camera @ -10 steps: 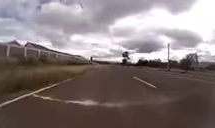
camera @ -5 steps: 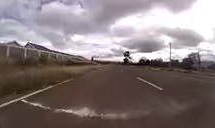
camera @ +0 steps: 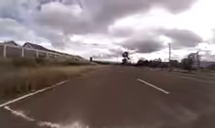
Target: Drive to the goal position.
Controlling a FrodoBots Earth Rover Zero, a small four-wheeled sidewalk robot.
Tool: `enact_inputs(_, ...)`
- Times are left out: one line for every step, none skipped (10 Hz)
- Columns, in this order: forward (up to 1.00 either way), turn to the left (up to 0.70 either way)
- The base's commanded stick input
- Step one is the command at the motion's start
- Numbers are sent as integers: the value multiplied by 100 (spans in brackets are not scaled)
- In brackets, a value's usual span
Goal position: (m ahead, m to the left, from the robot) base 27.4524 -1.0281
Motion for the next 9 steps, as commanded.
enact_inputs(70,-14)
enact_inputs(70,-31)
enact_inputs(70,-35)
enact_inputs(70,-35)
enact_inputs(70,-35)
enact_inputs(70,-35)
enact_inputs(70,-35)
enact_inputs(70,-35)
enact_inputs(70,-18)
